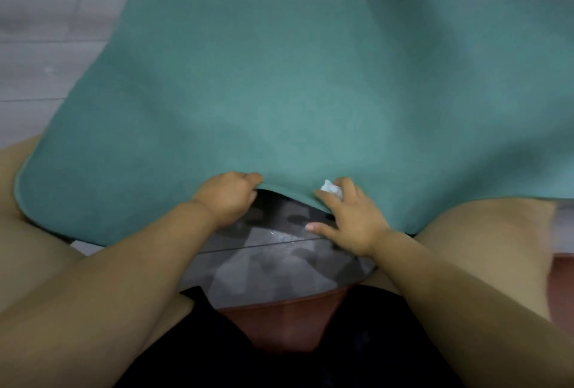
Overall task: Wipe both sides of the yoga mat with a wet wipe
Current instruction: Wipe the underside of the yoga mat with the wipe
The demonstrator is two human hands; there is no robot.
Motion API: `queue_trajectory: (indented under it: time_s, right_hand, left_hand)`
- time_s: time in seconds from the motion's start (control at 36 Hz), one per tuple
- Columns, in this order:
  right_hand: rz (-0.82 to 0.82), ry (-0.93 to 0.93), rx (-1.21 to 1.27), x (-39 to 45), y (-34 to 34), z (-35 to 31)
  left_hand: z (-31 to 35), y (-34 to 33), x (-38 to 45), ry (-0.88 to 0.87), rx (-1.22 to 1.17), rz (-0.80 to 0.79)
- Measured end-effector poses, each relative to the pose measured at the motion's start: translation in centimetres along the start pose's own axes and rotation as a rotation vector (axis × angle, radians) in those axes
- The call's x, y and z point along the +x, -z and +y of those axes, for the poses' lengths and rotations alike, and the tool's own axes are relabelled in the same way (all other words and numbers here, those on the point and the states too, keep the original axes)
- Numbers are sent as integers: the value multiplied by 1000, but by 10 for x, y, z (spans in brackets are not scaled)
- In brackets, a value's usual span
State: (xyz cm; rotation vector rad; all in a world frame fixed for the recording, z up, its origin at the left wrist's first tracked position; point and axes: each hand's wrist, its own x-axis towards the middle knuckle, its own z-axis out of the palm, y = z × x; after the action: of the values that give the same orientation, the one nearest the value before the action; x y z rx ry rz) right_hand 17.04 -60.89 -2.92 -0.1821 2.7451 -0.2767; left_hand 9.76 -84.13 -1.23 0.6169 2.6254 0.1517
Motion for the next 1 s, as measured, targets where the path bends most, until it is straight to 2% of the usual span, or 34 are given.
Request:
queue_trajectory:
  time_s: [0.08,0.19,0.25,0.39,0.5,0.58,0.81,1.0]
  right_hand:
    - [6,-44,-165,0,13,9]
    - [69,-170,-195,4,50,20]
    - [176,-169,-207,8,76,21]
    - [506,-60,-269,10,157,8]
    - [756,99,-352,-2,206,9]
    - [879,158,-379,-23,228,26]
    - [1011,92,-480,-81,240,97]
    - [844,-72,-420,-106,198,155]
  left_hand:
    - [3,15,-4,-21,-32,62]
    - [5,26,-12,-56,-17,125]
    - [5,32,-16,-67,-73,144]
    - [18,43,-23,-70,-101,14]
    - [43,65,-15,-75,-132,116]
    - [66,85,-10,-154,-203,166]
    - [137,105,19,-348,-130,176]
    - [173,85,45,-406,-53,43]
